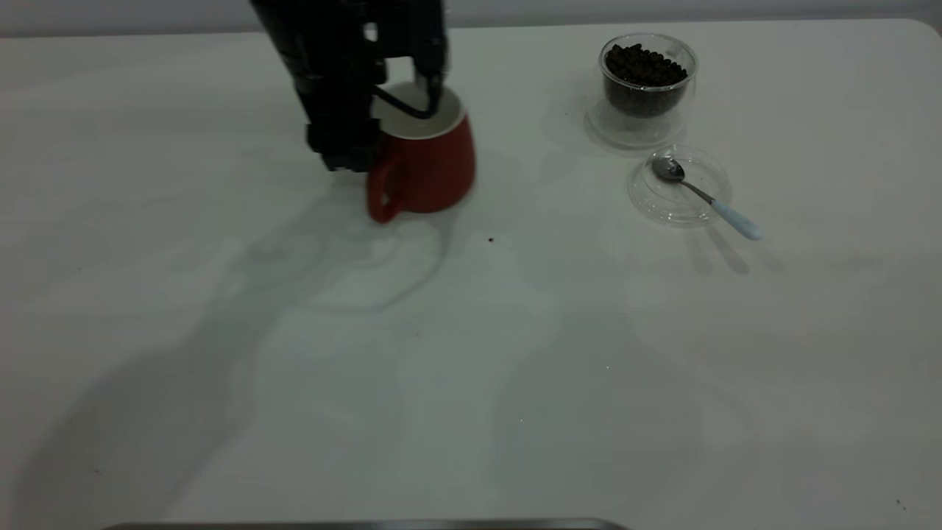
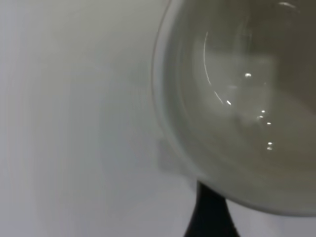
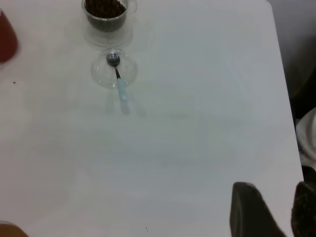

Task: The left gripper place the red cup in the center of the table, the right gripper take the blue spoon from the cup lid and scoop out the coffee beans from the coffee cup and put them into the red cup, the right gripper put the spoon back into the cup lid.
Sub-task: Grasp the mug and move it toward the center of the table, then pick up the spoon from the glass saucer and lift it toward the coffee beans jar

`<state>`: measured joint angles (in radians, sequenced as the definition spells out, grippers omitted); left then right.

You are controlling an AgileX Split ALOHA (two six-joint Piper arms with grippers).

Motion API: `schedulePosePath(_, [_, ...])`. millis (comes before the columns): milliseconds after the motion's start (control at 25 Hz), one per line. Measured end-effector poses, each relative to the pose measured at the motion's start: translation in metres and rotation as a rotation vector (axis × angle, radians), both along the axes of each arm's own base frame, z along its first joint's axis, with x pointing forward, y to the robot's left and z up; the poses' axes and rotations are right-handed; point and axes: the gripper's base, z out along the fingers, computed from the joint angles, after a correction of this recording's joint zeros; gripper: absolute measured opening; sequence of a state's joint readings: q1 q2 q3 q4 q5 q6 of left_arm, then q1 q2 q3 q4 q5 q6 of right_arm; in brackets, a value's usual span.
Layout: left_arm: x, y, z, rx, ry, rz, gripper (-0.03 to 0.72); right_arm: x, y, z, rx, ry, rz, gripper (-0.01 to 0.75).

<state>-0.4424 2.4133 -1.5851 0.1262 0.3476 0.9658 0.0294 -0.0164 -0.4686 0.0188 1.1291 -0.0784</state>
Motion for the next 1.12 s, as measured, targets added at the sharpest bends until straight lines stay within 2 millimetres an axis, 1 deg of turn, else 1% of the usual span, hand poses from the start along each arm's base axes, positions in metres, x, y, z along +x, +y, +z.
schedulePosePath(120, [-0.002,-0.003,0.003,-0.009,0.005,0.020,0.587,0.000,0.000,0.000,0.000,0.000,0.000,0.243])
schedulePosePath(200, [-0.002,-0.003,0.015,-0.013,0.009,0.052,0.587,0.000,0.000,0.000,0.000,0.000,0.000,0.243])
schedulePosePath(320, [-0.002,0.001,0.058,-0.030,-0.027,0.120,0.587,0.000,0.000,0.000,0.000,0.000,0.000,0.243])
schedulePosePath(440, [-0.007,0.007,0.114,-0.078,-0.075,0.239,0.587,0.000,0.000,0.000,0.000,0.000,0.000,0.243])
schedulePosePath(520, [-0.016,0.015,0.154,-0.119,-0.091,0.349,0.587,0.000,0.000,0.000,0.000,0.000,0.000,0.243])
schedulePosePath(560, [-0.021,0.020,0.173,-0.140,-0.100,0.411,0.587,0.000,0.000,0.000,0.000,0.000,0.000,0.243])
schedulePosePath(720, [-0.052,0.045,0.238,-0.159,-0.110,0.662,0.587,0.000,0.000,0.000,0.000,0.000,0.000,0.243])
schedulePosePath(840, [-0.083,0.068,0.284,-0.144,-0.139,0.831,0.587,0.000,0.000,0.000,0.000,0.000,0.000,0.243])
schedulePosePath(960, [-0.115,0.088,0.320,-0.129,-0.165,0.950,0.587,0.000,0.000,0.000,0.000,0.000,0.000,0.243])
schedulePosePath(1040, [-0.131,0.096,0.342,-0.189,-0.216,0.964,0.587,0.000,0.000,0.000,0.000,0.000,0.000,0.243])
schedulePosePath(1120, [-0.151,0.105,0.364,-0.260,-0.256,0.970,0.587,0.000,0.000,0.000,0.000,0.000,0.000,0.243])
